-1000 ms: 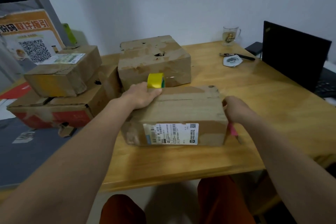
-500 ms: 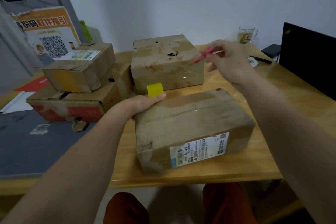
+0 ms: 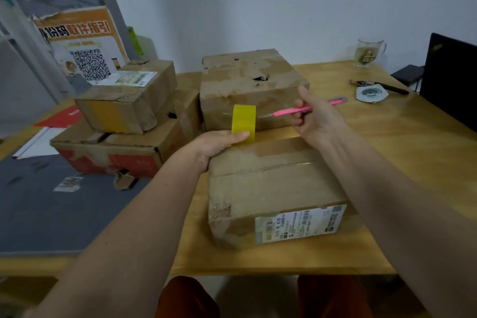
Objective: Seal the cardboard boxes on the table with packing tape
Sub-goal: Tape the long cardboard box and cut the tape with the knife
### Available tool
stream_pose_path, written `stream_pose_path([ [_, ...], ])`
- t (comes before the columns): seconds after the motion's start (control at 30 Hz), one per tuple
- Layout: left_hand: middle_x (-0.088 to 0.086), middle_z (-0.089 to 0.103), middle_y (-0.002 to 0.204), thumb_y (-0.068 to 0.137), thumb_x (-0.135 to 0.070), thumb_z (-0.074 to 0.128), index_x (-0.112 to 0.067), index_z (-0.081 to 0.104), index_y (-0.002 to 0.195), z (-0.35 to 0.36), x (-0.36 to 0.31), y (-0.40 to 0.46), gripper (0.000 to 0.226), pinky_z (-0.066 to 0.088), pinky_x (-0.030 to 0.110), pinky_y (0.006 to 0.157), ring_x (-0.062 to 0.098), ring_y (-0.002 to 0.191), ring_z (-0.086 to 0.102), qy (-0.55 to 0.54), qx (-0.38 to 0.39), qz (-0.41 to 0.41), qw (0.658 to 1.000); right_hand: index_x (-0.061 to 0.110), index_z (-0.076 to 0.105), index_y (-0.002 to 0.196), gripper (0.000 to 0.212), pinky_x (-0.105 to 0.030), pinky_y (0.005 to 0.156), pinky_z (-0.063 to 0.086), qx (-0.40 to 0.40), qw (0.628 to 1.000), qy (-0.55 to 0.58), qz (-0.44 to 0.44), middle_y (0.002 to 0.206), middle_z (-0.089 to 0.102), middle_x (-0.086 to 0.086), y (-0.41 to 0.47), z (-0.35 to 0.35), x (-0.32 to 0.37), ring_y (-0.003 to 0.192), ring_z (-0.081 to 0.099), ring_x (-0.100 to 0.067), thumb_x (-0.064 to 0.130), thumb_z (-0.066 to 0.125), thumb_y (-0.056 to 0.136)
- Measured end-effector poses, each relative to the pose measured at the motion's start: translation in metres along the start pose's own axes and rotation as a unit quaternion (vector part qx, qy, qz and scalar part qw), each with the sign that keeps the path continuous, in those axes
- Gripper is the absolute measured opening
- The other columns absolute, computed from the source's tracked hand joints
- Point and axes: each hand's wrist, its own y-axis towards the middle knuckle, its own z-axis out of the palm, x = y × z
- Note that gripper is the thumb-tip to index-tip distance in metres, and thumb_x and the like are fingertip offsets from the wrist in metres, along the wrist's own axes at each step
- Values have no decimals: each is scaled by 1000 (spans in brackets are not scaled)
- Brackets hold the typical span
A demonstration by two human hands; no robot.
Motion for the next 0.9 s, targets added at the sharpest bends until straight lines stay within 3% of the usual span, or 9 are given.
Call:
stream_pose_path([
  [0.07,9,76,95,69,-29,78,-13,72,109,2,2,1,44,58,34,82,19,80,73,-33,-14,33,999,13,56,83,12,-21,47,37,61,998,9,1,63,58,-2,-1,-1,0,48,45,-10,17,62,92],
  [0.13,7,77,92,79,-26,76,-12,72,110,2,4,1,34,59,31,79,17,77,73,-44,-30,61,997,10,58,76,15,-19,45,41,131,989,-63,-3,64,60,-4,-3,-1,-2,49,50,-10,15,63,89],
  [0.2,3,77,89,86,-33,74,-16,72,110,3,6,1,30,60,27,72,15,76,73,-23,-55,75,995,7,60,72,16,-19,47,45,190,970,-154,-2,63,60,-5,-6,1,-4,52,54,-12,17,67,81],
  [0.27,3,77,93,83,-50,73,-19,74,106,3,4,0,38,59,29,76,17,82,74,-1,-84,65,994,2,62,75,16,-19,50,49,217,956,-198,4,65,61,-7,-8,2,-5,56,57,-13,17,69,74],
  [0.37,8,77,100,76,-54,76,-16,75,102,1,0,-1,46,57,35,86,21,88,73,0,-68,30,997,-1,62,78,15,-19,56,55,224,948,-226,22,67,67,-11,-11,-1,-3,62,65,-16,5,71,68],
  [0.53,3,72,109,85,-40,70,-21,69,103,-10,-19,-2,26,53,39,92,21,98,65,27,-6,28,999,-4,62,84,21,-24,62,59,220,944,-243,43,79,69,-21,-13,-2,-5,76,73,-29,-7,70,65],
  [0.67,-2,60,132,67,-69,67,-28,64,122,-2,-34,1,69,41,43,109,19,123,55,128,14,26,991,-5,62,83,20,-25,61,59,209,950,-230,38,81,69,-25,-11,-1,-7,76,72,-32,-6,72,65],
  [0.77,2,54,143,67,-74,67,-20,55,138,12,-38,6,89,33,42,116,21,132,49,203,-17,-23,979,-4,63,81,20,-26,62,59,213,946,-242,27,80,70,-25,-10,-1,-9,77,72,-32,-4,73,64],
  [0.9,8,62,133,79,-61,69,-15,61,129,16,-33,14,69,41,41,111,25,124,57,173,-50,-15,984,-4,64,79,20,-26,62,59,213,948,-237,20,80,70,-26,-8,-3,-10,78,72,-33,-2,75,63],
])
